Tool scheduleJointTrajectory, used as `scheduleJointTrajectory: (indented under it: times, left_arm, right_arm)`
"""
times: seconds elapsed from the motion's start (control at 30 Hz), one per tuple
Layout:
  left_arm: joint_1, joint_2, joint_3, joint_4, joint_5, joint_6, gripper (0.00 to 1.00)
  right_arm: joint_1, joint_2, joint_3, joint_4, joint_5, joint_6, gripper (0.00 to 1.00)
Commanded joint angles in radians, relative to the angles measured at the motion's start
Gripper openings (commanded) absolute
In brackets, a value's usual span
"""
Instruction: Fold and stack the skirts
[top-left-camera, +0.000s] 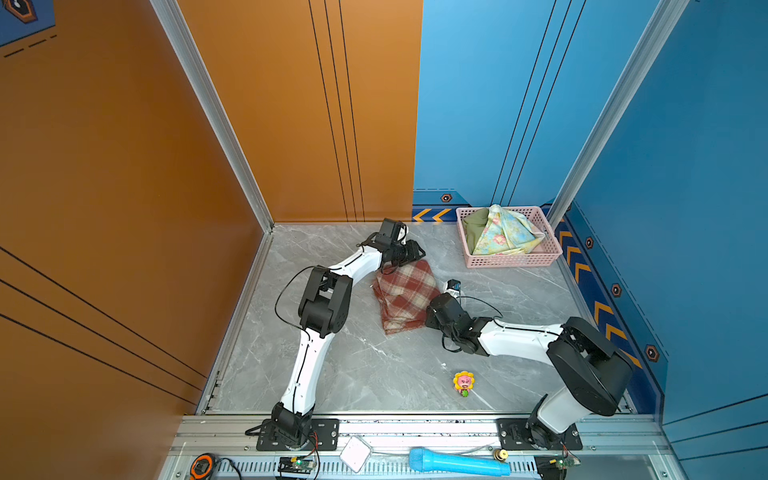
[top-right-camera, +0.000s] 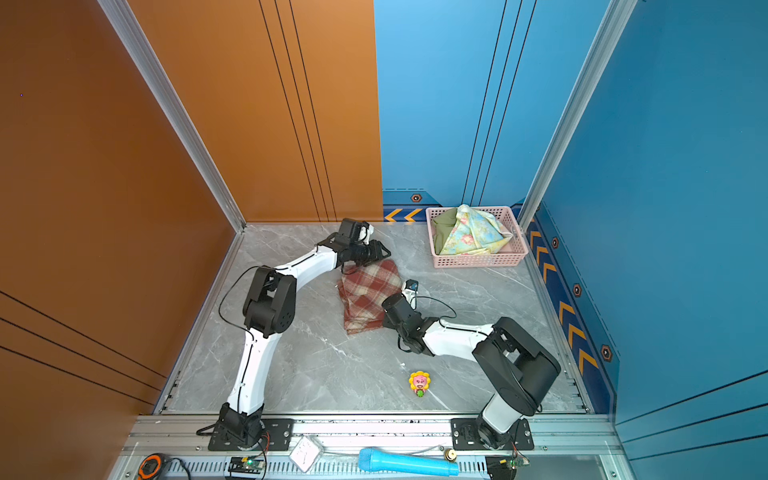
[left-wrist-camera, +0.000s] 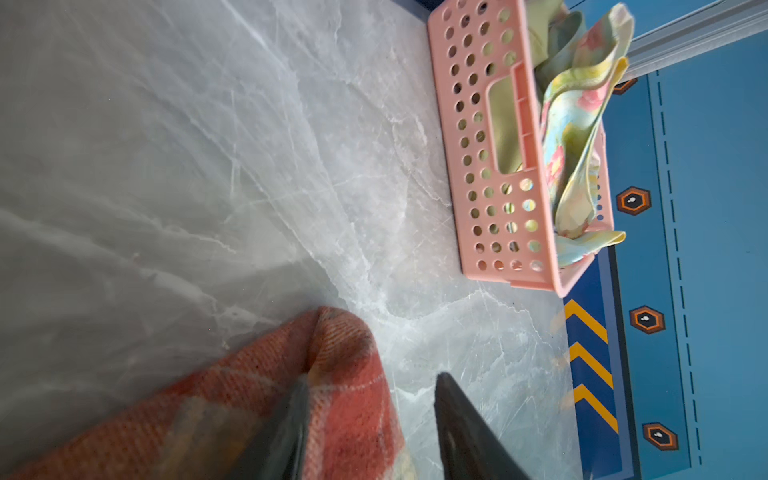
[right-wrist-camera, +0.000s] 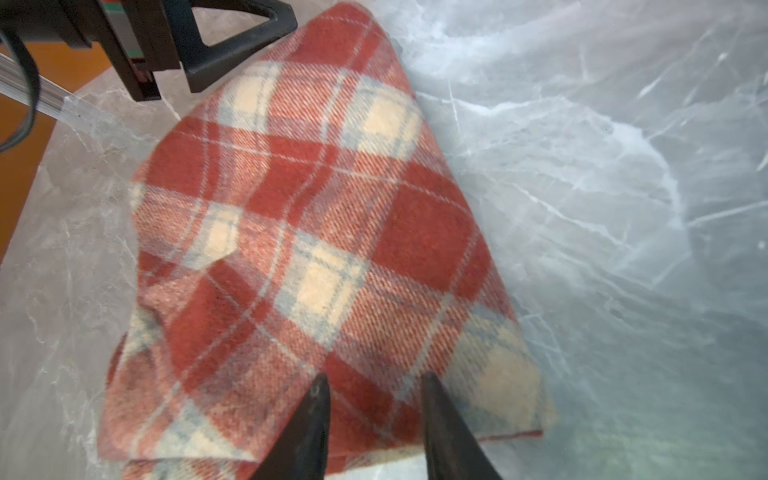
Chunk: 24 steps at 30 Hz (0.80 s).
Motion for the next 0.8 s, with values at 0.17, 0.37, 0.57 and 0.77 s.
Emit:
scheduleJointTrajectory:
  times: [0.17, 0.37, 0.57, 0.77]
  left_arm:
    - [0.084, -0.343, -0.228, -0.151, -0.107, 0.049, 0.7]
    - [0.156, -0.56, -0.574, -0.088, -0.128, -0.009, 0.76]
    - [0.162, -0.694, -0.829, -0.014, -0.128, -0.033, 0.84]
    - [0.111, -0.694, -0.967, 0.115, -0.1, -0.068, 0.85]
  right_arm:
    - [-0.046, -0.051, 0.155, -0.193, -0.037, -0.157, 0.5]
    - [-0.117, -0.022, 0.184, -0.229, -0.131, -0.192, 0.61]
    - [-0.161, 0.006, 0.195, -0.242, -0.192, -0.206, 0.67]
    - [-0.177, 0.062, 0.21, -0.236, -0.237, -0.218, 0.75]
